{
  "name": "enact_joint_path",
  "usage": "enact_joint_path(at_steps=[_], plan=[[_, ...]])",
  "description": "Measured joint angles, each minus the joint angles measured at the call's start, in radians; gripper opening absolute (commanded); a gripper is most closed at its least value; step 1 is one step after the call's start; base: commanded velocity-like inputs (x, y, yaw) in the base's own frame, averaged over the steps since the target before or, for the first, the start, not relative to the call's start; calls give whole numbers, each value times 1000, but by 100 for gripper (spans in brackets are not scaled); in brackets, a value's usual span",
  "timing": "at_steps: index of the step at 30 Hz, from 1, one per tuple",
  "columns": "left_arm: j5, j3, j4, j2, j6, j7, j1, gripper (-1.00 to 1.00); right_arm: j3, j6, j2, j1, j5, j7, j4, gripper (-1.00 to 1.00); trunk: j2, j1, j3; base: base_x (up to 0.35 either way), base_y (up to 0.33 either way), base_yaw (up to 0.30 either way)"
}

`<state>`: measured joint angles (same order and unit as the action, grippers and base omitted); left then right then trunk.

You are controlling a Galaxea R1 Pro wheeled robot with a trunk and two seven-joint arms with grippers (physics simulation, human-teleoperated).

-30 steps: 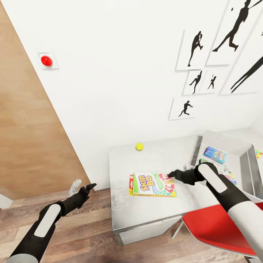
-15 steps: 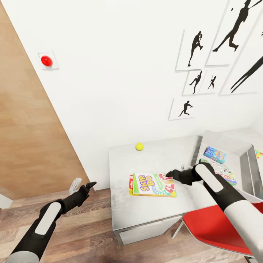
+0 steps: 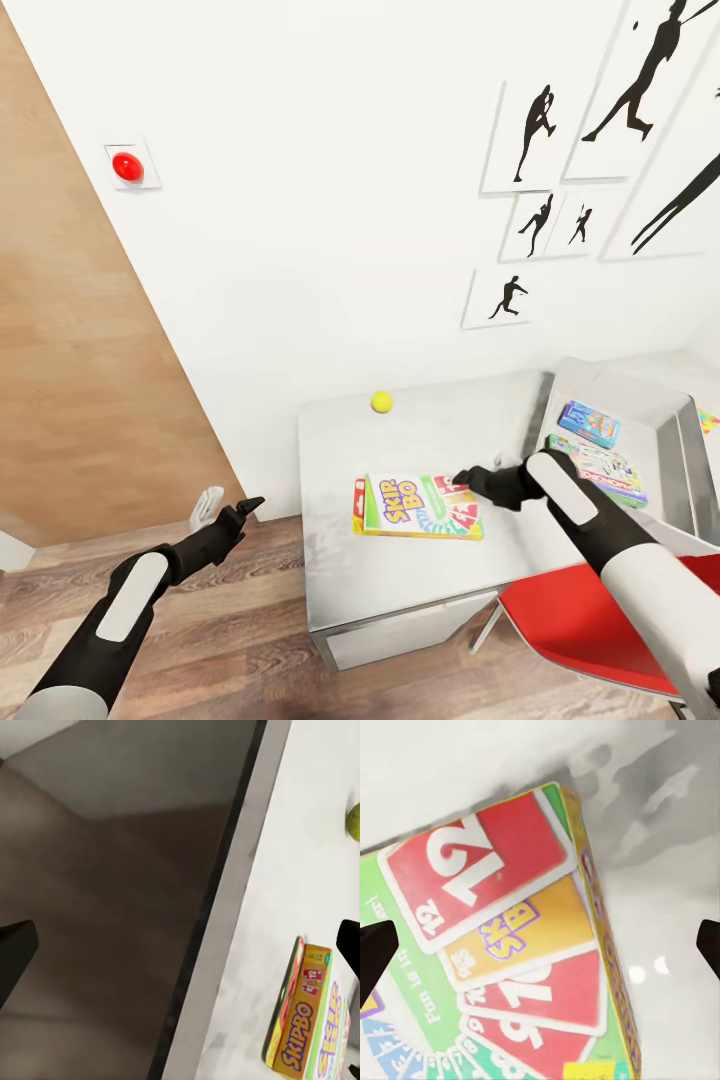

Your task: Put all the toys in the child's room - the three board games (two on the bed and one on the table), the two jigsaw puzzles on the table, and the tennis ball on the table - inside the toy box on the table in the child's room.

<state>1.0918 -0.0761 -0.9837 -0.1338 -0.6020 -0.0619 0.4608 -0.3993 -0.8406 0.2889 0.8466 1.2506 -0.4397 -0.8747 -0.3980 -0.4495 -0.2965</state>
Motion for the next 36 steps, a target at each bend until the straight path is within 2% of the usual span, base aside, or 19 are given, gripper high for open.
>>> enact_joint_path(at_steps=[6,10,14,17,25,36], plan=[[0,0,0,0,0,0,0,100,0,21,-16,8,-1,12,43,100,0,0,0,0,0,0],[0,3,0,0,1,0,0,100,-2,47,-20,11,-9,50,62,100,0,0,0,0,0,0],[0,7,0,0,1,0,0,100,-3,65,-22,12,-32,95,73,100,0,0,0,0,0,0],[0,11,1,0,1,0,0,100,-2,74,-24,12,-68,122,79,100,0,0,0,0,0,0],[0,13,1,0,1,0,0,100,1,82,-26,12,-110,144,83,100,0,0,0,0,0,0],[0,14,1,0,1,0,0,100,2,83,-26,12,-123,151,87,100,0,0,-10,0,0,0]])
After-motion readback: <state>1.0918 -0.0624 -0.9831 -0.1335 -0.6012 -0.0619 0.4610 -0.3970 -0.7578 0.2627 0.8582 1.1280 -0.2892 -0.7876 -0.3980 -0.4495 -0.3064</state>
